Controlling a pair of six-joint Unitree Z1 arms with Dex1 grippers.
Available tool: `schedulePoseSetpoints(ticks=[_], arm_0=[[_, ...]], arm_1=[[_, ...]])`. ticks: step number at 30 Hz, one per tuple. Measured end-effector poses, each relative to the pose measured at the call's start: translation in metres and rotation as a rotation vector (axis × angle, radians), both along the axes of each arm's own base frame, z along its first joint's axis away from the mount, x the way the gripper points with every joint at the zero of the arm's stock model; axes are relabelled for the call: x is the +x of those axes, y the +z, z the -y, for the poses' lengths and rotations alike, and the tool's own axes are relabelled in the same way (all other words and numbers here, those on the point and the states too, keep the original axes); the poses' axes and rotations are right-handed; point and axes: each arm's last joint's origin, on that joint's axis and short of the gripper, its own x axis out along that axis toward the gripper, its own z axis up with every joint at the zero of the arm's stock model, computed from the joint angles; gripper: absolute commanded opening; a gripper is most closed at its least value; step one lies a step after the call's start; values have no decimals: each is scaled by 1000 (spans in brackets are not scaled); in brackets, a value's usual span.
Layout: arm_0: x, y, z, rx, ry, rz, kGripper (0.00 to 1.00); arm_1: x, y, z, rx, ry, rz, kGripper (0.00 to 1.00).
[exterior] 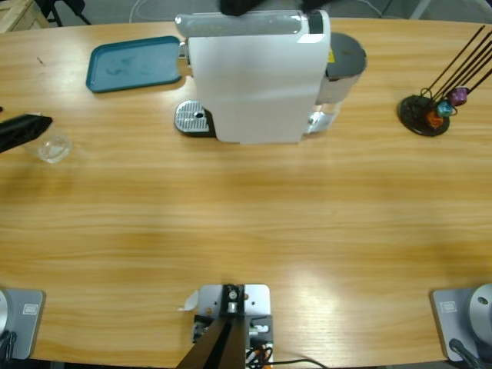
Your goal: Pour coffee
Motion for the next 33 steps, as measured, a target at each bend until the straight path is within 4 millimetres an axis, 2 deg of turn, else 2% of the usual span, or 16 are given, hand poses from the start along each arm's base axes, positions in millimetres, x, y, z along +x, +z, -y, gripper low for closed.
schedulePoseSetpoints(ticks=[6,11,18,26,33], arm_0=[[0,13,-9,26,165,-18,1000],[0,10,-16,-22,299,-32,1000],[5,-10,-19,-72,458,-100,1000],[28,-35,-6,56,550,-180,1000],[44,-52,-9,62,668,-209,1000]], arm_1=[[-40,-33,57,-65,0,-46,1000],[-57,-60,82,-100,-12,-87,1000],[-66,-89,94,-149,-31,-145,1000],[-70,-94,101,-190,-50,-188,1000],[-72,-107,107,-222,-79,-224,1000]])
